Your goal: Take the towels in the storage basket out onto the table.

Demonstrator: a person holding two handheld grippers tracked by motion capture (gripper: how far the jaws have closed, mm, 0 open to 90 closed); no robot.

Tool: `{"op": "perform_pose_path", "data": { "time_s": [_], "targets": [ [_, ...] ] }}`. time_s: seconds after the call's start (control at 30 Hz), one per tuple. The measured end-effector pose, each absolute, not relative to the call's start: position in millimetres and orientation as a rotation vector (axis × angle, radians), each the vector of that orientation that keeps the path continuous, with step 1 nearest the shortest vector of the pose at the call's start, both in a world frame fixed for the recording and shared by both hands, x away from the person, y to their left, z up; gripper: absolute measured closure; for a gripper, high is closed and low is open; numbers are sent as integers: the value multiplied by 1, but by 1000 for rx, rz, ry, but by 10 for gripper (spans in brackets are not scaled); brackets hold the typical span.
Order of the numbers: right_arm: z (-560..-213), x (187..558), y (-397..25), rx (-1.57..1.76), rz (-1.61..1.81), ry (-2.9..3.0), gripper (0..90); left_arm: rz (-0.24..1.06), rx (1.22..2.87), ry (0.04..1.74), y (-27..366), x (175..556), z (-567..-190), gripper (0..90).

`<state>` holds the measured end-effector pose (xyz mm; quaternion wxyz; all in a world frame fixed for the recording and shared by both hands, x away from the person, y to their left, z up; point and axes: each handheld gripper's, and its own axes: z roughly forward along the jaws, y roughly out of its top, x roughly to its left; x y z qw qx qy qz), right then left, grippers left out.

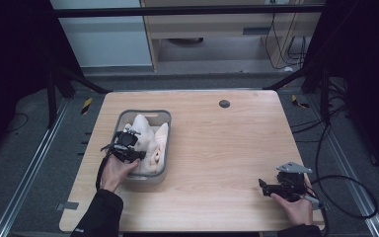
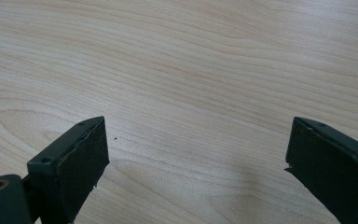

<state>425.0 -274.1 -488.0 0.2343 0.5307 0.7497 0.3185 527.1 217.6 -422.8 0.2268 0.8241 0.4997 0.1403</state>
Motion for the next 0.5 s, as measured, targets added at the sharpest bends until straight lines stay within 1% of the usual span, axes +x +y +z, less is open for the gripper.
{"op": "perform_pose_path", "data": {
  "time_s": [0.17, 0.5],
  "targets": [
    [-488, 426, -275, 1451, 867, 2061, 58, 402, 2241, 1364, 220, 522, -417, 700],
    [-489, 426, -275, 1444, 857, 2067, 58, 440, 2177, 1316, 231, 510, -388, 711]
  ]
}}
